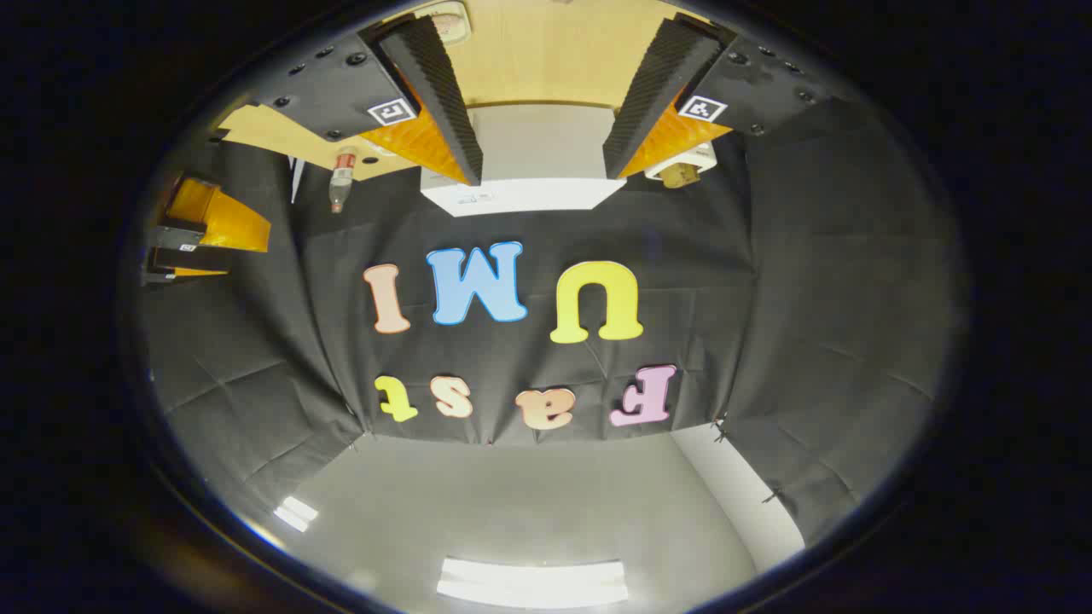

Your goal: Open the microwave oven with the left hand, put the food in, and close the microwave oven.

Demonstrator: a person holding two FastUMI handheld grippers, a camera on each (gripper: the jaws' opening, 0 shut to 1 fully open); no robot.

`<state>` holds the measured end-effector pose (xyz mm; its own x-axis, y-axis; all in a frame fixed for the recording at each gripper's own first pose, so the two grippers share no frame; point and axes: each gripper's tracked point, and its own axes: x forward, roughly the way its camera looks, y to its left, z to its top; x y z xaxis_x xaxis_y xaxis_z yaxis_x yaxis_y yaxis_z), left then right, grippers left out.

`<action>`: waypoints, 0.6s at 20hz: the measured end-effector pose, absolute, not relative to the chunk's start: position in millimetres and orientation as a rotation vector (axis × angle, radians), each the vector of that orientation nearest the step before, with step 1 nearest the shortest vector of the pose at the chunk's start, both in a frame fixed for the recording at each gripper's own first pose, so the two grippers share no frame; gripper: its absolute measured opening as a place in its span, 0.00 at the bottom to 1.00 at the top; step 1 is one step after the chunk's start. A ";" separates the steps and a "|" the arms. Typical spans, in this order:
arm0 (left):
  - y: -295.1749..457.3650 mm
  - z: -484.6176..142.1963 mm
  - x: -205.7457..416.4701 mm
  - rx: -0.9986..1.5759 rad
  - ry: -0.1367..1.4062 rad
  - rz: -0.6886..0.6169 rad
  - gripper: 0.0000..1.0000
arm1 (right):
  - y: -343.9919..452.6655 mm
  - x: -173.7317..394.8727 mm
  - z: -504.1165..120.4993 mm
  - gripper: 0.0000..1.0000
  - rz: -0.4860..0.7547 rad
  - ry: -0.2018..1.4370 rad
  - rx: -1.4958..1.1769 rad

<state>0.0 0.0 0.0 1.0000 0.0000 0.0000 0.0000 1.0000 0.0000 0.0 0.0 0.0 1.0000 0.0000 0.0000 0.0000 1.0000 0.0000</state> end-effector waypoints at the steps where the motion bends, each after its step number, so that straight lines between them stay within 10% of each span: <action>1: -0.5 0.9 -0.7 0.002 -0.002 0.001 0.94 | -1.1 0.7 -1.2 0.97 -0.001 0.001 0.002; 12: -13.7 4.5 -4.1 0.003 -0.008 -0.005 0.94 | -17.9 -3.0 1.2 0.97 -0.015 -0.015 0.004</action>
<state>-4.1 -13.7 4.5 1.0000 -0.0050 0.0084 0.0050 1.0000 0.0027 -3.0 -17.9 1.2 0.9998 -0.0153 0.0148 0.0153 0.9999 0.0038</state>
